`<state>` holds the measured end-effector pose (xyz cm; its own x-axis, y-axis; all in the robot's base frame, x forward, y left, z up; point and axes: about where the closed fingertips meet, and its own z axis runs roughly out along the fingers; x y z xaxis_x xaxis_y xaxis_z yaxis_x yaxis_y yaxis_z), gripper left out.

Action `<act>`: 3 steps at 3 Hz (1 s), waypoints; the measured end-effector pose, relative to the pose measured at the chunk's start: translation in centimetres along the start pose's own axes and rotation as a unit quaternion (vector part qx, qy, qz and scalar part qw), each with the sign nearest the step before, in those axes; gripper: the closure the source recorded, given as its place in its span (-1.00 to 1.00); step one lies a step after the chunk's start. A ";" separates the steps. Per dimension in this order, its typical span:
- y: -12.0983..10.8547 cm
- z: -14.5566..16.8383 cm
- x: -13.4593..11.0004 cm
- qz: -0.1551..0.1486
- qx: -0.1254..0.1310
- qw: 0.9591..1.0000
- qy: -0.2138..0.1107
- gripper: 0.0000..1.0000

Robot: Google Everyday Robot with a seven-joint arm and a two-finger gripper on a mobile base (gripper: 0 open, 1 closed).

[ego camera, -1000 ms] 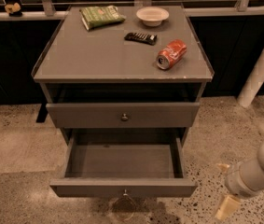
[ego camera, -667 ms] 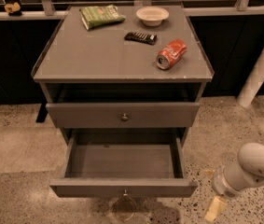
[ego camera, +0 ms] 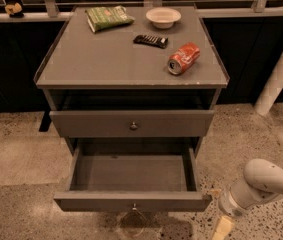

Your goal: Close middle drawer

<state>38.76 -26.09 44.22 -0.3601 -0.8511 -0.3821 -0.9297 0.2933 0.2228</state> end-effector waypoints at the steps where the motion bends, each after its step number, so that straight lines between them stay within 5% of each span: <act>1: 1.3 0.2 0.0 -0.002 0.001 1.000 0.003 -1.00; 3: 7.2 -2.9 -0.4 0.014 0.067 0.998 0.013 -1.00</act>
Offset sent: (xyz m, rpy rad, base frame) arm -0.0777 0.0141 0.0387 -0.0837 -0.0948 -0.0855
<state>32.46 -24.94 48.58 -0.3859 -0.8524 -0.3529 -0.9218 0.3714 0.1109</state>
